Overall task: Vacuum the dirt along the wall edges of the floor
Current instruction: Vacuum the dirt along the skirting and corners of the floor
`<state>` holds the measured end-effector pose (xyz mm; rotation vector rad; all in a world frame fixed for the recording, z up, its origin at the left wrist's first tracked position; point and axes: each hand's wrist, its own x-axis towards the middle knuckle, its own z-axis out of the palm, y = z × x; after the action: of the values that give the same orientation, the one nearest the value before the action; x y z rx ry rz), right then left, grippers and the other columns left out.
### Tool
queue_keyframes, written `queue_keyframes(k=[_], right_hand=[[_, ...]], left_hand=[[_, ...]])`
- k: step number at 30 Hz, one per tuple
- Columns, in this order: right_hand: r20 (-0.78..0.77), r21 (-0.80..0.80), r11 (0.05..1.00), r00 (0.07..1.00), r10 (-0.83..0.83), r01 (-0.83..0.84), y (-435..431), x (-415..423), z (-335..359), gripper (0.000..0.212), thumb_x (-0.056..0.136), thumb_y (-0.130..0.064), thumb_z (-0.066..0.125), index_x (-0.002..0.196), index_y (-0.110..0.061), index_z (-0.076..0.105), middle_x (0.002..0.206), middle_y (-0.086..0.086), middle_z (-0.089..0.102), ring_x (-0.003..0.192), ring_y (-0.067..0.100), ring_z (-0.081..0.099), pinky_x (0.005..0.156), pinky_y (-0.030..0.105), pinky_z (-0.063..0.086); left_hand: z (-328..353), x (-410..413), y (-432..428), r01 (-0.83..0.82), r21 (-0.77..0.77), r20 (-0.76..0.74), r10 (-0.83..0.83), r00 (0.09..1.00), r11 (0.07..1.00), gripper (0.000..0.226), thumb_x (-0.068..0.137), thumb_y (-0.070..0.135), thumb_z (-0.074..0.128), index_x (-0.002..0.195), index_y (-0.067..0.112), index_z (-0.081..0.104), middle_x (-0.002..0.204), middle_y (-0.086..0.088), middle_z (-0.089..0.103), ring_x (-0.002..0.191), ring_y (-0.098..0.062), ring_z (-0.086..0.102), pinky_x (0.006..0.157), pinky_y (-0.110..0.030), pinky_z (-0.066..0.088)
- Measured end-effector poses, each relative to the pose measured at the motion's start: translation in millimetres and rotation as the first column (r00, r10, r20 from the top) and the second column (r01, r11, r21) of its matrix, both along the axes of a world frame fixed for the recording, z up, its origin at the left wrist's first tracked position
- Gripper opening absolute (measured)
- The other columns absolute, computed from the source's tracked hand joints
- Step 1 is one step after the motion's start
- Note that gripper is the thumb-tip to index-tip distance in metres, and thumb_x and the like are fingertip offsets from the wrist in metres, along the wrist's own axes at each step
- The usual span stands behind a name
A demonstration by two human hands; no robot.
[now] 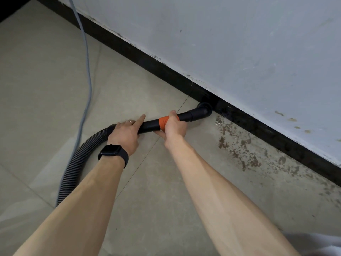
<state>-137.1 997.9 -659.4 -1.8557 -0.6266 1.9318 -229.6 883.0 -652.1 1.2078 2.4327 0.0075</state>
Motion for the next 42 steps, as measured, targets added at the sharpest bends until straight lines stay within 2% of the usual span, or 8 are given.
queue_keyframes(k=[5,9,15,18,26,34,38,42], right_hand=[[0.005,0.021,1.0,1.0,-0.013,0.012,-0.4,0.8,-2.9,0.035,0.1,-0.041,0.063,0.114,-0.01,0.053,0.099,0.006,0.06,0.098,0.034,0.068,0.069,0.052,0.065],[-0.042,0.001,1.0,0.999,0.005,-0.005,-3.4,5.5,0.8,0.04,0.1,-0.037,0.064,0.124,-0.008,0.051,0.11,0.011,0.06,0.1,0.035,0.068,0.06,0.044,0.065],[-0.186,-0.036,0.974,0.959,0.214,-0.225,-1.5,21.0,6.8,0.022,0.1,-0.03,0.066,0.102,-0.013,0.051,0.117,0.016,0.062,0.099,0.034,0.07,0.065,0.045,0.064],[-0.172,-0.003,0.962,0.947,0.27,-0.275,-2.4,27.8,8.1,0.029,0.099,-0.031,0.068,0.114,-0.011,0.053,0.116,0.014,0.063,0.097,0.032,0.071,0.061,0.045,0.064],[-0.07,-0.007,0.993,0.991,0.117,-0.117,-32.9,56.4,4.5,0.04,0.097,-0.036,0.069,0.123,-0.01,0.051,0.116,0.012,0.061,0.1,0.031,0.068,0.057,0.041,0.062],[-0.018,-0.041,0.994,0.995,0.1,-0.101,-116.3,77.2,-7.9,0.041,0.098,-0.038,0.066,0.12,-0.008,0.048,0.107,0.008,0.06,0.097,0.027,0.067,0.072,0.051,0.065],[0.049,-0.015,0.993,0.992,0.116,-0.115,-129.3,79.8,-15.0,0.044,0.097,-0.045,0.066,0.119,-0.011,0.047,0.11,0.011,0.06,0.099,0.03,0.067,0.075,0.051,0.064],[0.035,0.024,0.996,0.995,0.09,-0.091,-108.6,77.3,-19.5,0.04,0.093,-0.049,0.068,0.109,-0.018,0.05,0.108,0.008,0.063,0.1,0.03,0.068,0.08,0.054,0.063]], left_hand=[[1.6,0.1,-0.5,0.008,0.023,0.006,-0.009,1.0,1.0,0.07,0.092,0.007,0.049,0.152,0.035,0.023,0.132,-0.004,0.052,0.117,-0.031,0.05,0.093,-0.04,0.043],[12.1,5.2,-2.0,0.019,0.0,0.003,-0.019,1.0,1.0,0.059,0.093,0.011,0.052,0.146,0.031,0.035,0.122,-0.006,0.057,0.11,-0.03,0.055,0.086,-0.041,0.047],[34.2,10.3,-19.3,0.02,-0.097,-0.059,-0.025,0.998,0.995,0.037,0.091,0.024,0.056,0.126,0.036,0.052,0.099,0.001,0.064,0.088,-0.026,0.06,0.066,-0.033,0.046],[41.6,17.0,-22.5,0.009,-0.138,-0.017,-0.012,1.0,0.99,0.037,0.086,0.032,0.058,0.121,0.043,0.054,0.095,0.004,0.066,0.083,-0.024,0.061,0.064,-0.03,0.043],[40.5,27.2,-18.9,0.114,-0.291,0.079,-0.095,0.992,0.95,0.046,0.069,0.043,0.074,0.11,0.045,0.054,0.093,0.011,0.068,0.083,-0.018,0.063,0.066,-0.028,0.05],[36.6,24.9,-48.4,0.205,-0.587,0.161,-0.136,0.978,0.783,0.053,0.053,0.037,0.09,0.093,0.039,0.055,0.091,0.009,0.066,0.083,-0.017,0.063,0.071,-0.03,0.054],[32.5,28.0,-51.3,0.228,-0.617,0.157,-0.166,0.974,0.754,0.055,0.052,0.037,0.091,0.097,0.034,0.059,0.093,0.008,0.067,0.086,-0.019,0.064,0.071,-0.03,0.052],[30.4,29.3,-43.5,0.191,-0.537,0.156,-0.126,0.98,0.822,0.05,0.055,0.039,0.089,0.094,0.035,0.059,0.089,0.008,0.067,0.08,-0.018,0.063,0.068,-0.03,0.053]])
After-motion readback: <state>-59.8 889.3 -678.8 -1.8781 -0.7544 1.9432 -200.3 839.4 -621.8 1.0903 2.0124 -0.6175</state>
